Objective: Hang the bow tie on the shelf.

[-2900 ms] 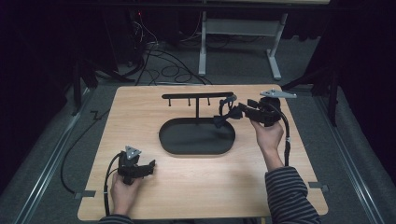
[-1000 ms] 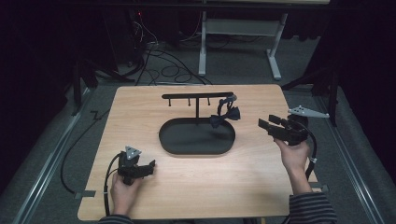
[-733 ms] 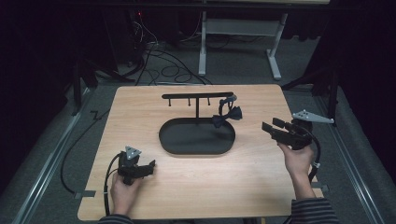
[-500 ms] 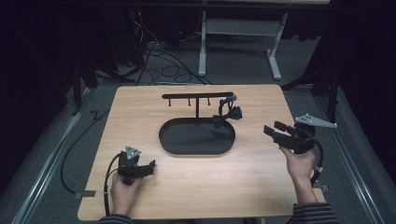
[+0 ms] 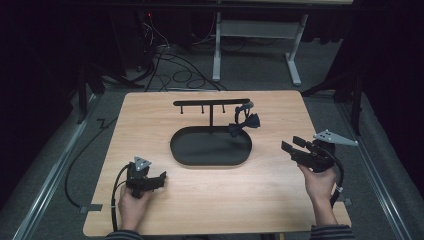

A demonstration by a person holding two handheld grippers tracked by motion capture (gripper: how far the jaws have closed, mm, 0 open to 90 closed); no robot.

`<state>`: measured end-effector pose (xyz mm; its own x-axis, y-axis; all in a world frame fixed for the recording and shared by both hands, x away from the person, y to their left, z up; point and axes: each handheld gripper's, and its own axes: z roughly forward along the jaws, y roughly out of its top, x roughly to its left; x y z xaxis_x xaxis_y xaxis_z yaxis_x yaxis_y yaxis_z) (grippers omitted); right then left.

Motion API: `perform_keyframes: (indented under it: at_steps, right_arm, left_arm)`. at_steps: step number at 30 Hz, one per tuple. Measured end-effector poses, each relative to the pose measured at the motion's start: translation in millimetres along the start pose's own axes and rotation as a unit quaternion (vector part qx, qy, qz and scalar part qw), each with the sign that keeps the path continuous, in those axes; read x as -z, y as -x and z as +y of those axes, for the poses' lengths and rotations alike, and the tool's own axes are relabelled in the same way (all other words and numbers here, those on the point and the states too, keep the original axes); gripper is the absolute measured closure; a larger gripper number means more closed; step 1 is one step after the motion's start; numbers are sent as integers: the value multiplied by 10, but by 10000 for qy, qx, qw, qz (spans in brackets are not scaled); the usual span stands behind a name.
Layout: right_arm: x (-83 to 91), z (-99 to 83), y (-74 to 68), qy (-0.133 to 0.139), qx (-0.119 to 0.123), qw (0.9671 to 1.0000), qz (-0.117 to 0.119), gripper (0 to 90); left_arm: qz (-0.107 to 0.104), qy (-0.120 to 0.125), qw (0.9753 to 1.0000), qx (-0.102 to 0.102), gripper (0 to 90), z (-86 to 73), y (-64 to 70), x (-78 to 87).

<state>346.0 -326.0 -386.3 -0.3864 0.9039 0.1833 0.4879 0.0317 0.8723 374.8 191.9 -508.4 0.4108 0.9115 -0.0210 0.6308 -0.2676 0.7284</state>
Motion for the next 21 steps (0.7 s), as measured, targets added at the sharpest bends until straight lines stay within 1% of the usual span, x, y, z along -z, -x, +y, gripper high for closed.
perform_keyframes:
  at_steps: [6, 14, 21]
  right_arm:
    - [18, -41, -2, 27, -66, 10000, 18, 457]
    - [-26, -156, -7, 1, -180, 9998, 60, 460]
    - [-57, -200, -27, -22, -162, 9998, 94, 461]
  left_arm:
    - [0, 0, 10000, -3, 166, 0, 0, 0]
    - [-1, -1, 10000, -2, 165, 0, 0, 1]
    - [-1, -1, 10000, -4, 165, 0, 0, 1]
